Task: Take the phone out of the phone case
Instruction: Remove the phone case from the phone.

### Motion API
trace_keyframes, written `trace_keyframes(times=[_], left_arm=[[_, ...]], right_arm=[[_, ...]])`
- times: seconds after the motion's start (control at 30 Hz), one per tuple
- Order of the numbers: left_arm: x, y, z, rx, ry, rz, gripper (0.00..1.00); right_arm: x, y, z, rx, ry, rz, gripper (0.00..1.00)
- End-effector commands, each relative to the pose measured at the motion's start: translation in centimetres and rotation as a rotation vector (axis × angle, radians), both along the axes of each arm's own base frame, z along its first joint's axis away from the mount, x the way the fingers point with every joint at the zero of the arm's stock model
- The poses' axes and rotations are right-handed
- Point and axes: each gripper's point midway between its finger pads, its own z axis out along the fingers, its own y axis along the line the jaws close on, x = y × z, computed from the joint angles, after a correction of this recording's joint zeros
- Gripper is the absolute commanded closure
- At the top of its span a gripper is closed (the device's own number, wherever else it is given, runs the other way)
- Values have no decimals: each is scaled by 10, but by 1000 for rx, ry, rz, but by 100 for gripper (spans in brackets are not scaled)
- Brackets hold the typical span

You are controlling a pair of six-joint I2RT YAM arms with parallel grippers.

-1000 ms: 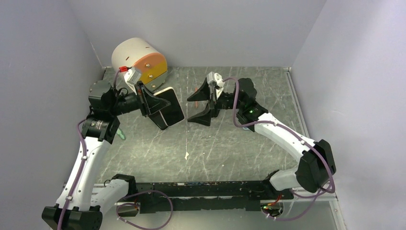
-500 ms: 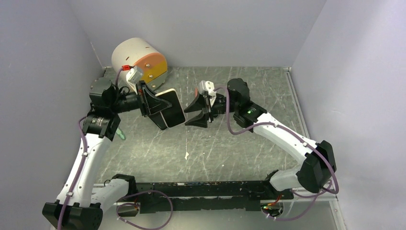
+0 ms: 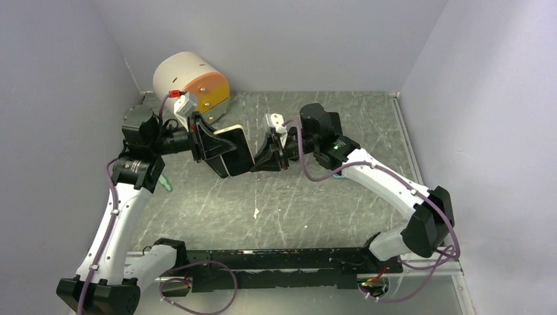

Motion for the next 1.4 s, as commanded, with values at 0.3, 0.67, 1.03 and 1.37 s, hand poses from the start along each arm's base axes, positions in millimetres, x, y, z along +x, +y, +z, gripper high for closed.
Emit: trace_keyframes(times=[0.3, 0.67, 1.03, 1.37], left_arm=[[-33, -5, 28, 5, -81, -163, 97], [-41, -7, 22, 10, -25, -259, 97], [-56, -6, 20, 6, 22, -362, 97], [-41, -3, 10, 73, -34, -215, 98]], right_arm=[[-2, -9, -13, -90, -355, 120, 100], [15, -4, -24, -232, -655, 110, 100], [30, 3, -15, -285, -876, 21, 100], [15, -3, -8, -129, -715, -15, 96]])
